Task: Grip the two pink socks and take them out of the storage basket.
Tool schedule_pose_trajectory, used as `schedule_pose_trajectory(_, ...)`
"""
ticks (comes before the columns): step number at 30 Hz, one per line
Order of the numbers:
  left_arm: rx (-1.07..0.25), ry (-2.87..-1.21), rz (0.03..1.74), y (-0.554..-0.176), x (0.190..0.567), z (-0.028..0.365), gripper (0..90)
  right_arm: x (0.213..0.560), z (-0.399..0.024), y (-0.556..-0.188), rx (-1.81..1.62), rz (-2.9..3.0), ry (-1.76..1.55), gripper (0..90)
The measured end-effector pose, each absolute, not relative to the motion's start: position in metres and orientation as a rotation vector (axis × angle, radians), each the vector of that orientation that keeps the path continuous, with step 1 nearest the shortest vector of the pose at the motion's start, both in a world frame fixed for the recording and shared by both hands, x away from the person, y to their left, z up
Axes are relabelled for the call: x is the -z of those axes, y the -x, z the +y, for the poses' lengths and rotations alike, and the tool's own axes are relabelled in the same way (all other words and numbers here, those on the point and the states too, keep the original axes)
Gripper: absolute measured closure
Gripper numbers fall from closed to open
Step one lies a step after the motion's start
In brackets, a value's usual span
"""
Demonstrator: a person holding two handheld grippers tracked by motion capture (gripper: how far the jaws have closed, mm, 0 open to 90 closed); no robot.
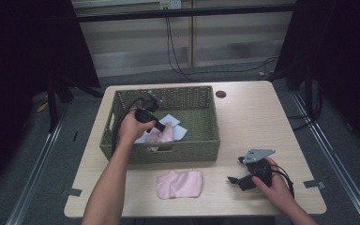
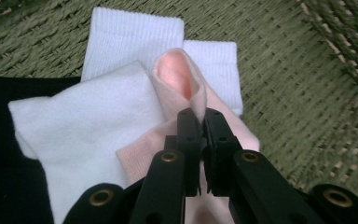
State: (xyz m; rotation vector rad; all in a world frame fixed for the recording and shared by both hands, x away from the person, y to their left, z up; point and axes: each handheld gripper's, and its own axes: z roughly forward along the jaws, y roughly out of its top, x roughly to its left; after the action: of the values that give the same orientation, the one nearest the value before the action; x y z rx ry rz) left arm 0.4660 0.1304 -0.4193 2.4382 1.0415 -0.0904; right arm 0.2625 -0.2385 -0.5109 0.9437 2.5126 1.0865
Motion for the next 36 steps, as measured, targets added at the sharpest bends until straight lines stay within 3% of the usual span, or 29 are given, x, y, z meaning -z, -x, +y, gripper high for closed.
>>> schedule_pose_trajectory(17, 0.063, -2.393, 0.988, -0.454, 0.344, 0.143, 86.9, 0.511, -0.238, -0.262, -1.087, 2.513, -0.943, 11.1)
schedule_pose_trajectory(36, 0.102, -2.38, 0.972, -0.436, 0.308, 0.151, 86.8, 0.511, -0.238, -0.262, -1.088, 2.512, -0.949, 11.1)
